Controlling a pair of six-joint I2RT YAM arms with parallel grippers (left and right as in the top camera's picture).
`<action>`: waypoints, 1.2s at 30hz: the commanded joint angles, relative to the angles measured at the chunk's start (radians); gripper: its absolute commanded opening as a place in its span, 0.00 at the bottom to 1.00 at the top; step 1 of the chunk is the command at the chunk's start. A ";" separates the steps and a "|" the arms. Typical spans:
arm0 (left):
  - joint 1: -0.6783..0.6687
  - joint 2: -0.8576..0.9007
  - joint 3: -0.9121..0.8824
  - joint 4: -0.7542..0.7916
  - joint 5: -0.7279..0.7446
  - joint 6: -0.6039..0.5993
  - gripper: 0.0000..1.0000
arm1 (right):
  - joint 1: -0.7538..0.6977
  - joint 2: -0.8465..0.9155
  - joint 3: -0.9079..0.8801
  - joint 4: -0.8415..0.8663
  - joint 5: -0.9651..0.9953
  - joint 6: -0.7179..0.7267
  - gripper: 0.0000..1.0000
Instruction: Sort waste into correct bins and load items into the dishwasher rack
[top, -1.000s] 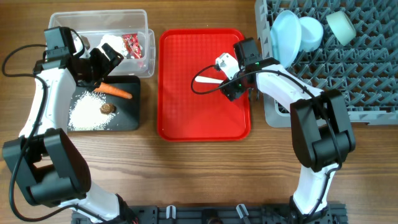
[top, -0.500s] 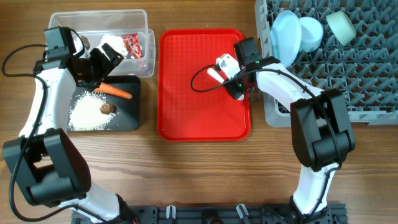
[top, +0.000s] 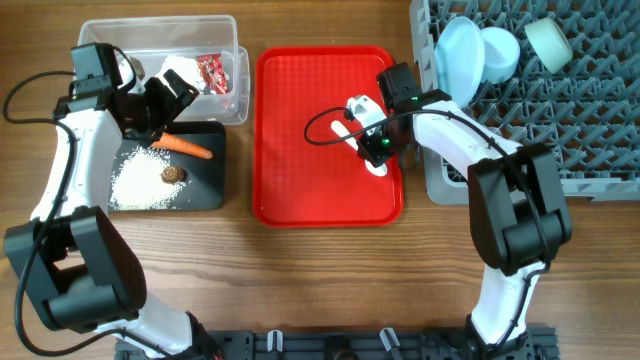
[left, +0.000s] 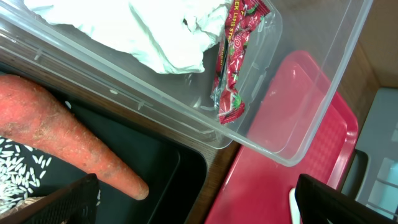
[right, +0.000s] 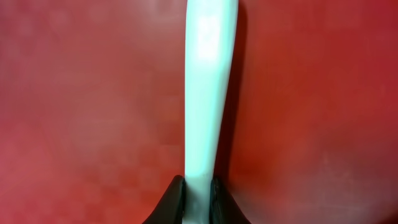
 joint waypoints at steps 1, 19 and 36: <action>0.005 -0.016 0.003 0.000 0.009 0.012 1.00 | -0.005 -0.146 0.016 0.000 -0.107 0.029 0.04; 0.005 -0.016 0.003 0.000 0.009 0.012 1.00 | -0.653 -0.526 -0.010 -0.050 -0.108 0.661 0.04; 0.005 -0.016 0.003 0.000 0.009 0.012 1.00 | -0.727 -0.526 -0.022 -0.354 0.478 1.772 0.06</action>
